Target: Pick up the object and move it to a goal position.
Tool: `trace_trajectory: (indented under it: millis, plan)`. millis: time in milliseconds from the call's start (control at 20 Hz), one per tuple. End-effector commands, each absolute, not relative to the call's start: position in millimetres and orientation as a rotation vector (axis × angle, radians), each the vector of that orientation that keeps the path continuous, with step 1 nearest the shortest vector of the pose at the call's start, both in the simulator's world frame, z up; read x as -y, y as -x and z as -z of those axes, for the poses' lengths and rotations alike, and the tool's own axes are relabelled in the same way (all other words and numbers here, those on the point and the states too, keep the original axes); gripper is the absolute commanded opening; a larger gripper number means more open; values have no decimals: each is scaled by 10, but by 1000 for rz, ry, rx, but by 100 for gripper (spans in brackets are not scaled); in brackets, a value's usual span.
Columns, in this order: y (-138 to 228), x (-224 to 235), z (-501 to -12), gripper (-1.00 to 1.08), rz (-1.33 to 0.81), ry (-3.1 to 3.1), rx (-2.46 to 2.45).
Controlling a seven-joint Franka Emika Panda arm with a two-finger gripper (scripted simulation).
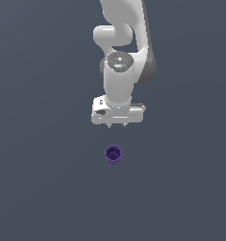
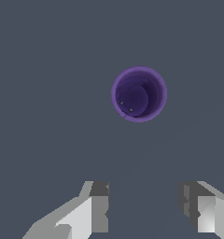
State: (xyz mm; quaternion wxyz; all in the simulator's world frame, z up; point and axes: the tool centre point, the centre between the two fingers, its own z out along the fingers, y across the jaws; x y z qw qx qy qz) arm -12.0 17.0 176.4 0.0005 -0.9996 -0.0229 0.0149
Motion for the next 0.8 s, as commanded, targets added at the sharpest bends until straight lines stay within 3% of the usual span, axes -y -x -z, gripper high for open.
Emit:
trace_trajectory:
  millis: [0, 750]
  plan:
    - [116, -173, -1749, 28, -53, 3145, 105]
    - [14, -204, -1492, 28, -188, 3176, 771]
